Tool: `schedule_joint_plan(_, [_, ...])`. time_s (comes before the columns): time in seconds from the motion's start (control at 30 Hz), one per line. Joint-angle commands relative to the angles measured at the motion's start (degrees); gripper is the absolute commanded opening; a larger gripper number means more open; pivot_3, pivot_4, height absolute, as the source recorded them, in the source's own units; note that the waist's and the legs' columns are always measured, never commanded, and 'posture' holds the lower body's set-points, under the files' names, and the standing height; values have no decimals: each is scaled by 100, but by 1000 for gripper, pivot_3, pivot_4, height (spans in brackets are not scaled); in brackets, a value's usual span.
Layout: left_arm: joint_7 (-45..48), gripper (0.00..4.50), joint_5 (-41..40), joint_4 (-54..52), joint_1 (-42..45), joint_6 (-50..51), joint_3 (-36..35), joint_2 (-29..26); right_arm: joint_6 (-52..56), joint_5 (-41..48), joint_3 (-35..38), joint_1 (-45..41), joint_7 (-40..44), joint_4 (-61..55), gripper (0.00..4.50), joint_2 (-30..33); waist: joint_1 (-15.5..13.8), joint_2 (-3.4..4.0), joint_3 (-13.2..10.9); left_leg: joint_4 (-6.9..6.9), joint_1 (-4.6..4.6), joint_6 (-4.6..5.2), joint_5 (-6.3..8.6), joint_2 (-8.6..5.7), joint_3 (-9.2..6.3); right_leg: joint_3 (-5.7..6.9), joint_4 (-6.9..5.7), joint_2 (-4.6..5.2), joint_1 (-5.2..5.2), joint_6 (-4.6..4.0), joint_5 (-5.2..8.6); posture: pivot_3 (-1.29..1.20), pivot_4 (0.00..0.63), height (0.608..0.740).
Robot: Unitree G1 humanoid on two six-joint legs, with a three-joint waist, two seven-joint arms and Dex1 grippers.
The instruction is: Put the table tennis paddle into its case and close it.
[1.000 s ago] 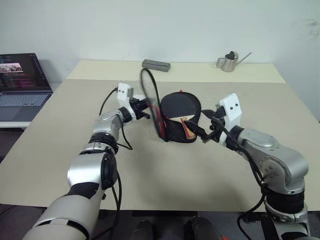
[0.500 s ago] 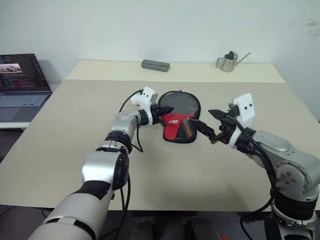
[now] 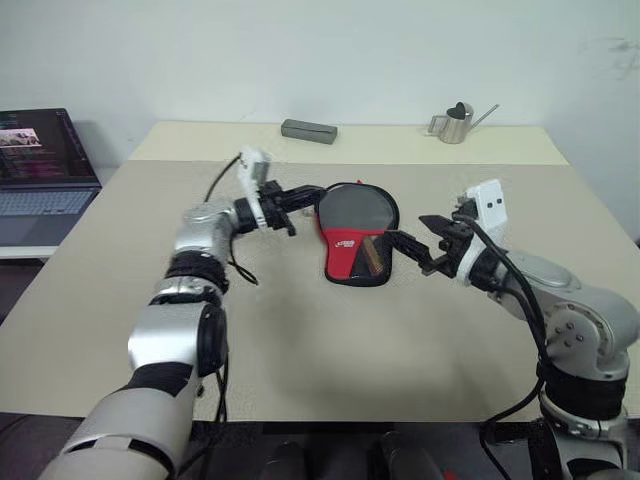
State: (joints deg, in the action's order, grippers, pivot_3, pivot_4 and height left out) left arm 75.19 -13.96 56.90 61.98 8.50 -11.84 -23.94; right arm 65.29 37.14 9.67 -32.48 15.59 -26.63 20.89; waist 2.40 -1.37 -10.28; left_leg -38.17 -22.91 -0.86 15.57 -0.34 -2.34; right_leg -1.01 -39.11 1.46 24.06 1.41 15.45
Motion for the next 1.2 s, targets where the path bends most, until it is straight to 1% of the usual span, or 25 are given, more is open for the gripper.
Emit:
schedule_joint_plan(0.03, [410, 51, -348, -1440, -711, 699, 101, -388, -335, -122, -80, -353, 238, 500, 4500, 160, 13, 0, 0, 0, 0, 0, 0, 1, -1, 0, 0, 0, 0, 0, 0, 0, 150, 740])
schedule_joint_plan(0.13, [496, 51, -556, -2530, -1341, 1351, 155, -804, -452, -194, -171, -621, 428, 1044, 4500, 283, 35, 0, 0, -1, -2, 0, 0, 3, -4, 1, 0, 0, 1, 0, 0, 0, 150, 740])
schedule_joint_plan(0.2, [372, 51, -641, -2927, -1579, 1600, 100, -1023, -546, -272, -253, -803, 555, 1394, 4500, 309, 31, 0, 0, -2, -2, 0, 0, 4, -6, 1, -1, 0, 1, -1, 0, 0, 150, 740])
schedule_joint_plan(0.27, [132, 51, -626, -3154, -1740, 1589, 32, -1166, -670, -411, -390, -1015, 637, 1793, 4500, 291, 21, 0, 0, -3, -2, -1, 0, 4, -7, 1, -1, 1, 0, -1, 0, 0, 150, 740])
schedule_joint_plan(0.47, [-367, 51, -606, -3425, -1933, 1245, -21, -1308, -1171, -914, -749, -1581, 809, 3171, 4500, 95, -15, 0, 0, -5, 0, 0, 0, 2, -4, 2, -2, 6, -1, -1, 0, 0, 150, 740])
schedule_joint_plan(0.63, [-277, 51, -771, -3687, -2033, 1243, 43, -1340, -1815, -1440, -981, -2054, 948, 4613, 4500, -118, -16, 0, 0, -4, -2, 0, 0, 2, 1, 0, 0, 11, 1, -1, -1, 0, 150, 740])
schedule_joint_plan(0.9, [-328, 51, -801, -3607, -1996, 1183, 56, -1427, -2790, -2034, -1020, -2632, 1160, 6600, 4500, -354, 2, 0, 0, -1, 0, -1, 0, 3, 3, -1, 0, 16, 2, -2, -1, 0, 150, 740])
schedule_joint_plan(1.1, [-379, 51, -837, -3647, -2029, 1187, 84, -1434, -3368, -2347, -977, -2918, 1219, 7728, 4500, -520, 49, 0, 0, 0, -1, -2, -1, 3, 4, -1, 1, 27, 3, -2, -1, 0, 150, 740])
schedule_joint_plan(1.2, [-405, 51, -856, -3665, -2044, 1188, 91, -1443, -3510, -2369, -862, -3061, 1192, 8147, 4500, -609, 76, 0, 0, 0, 0, -2, -1, 3, 4, -1, 0, 28, 3, -2, -1, 0, 150, 740])
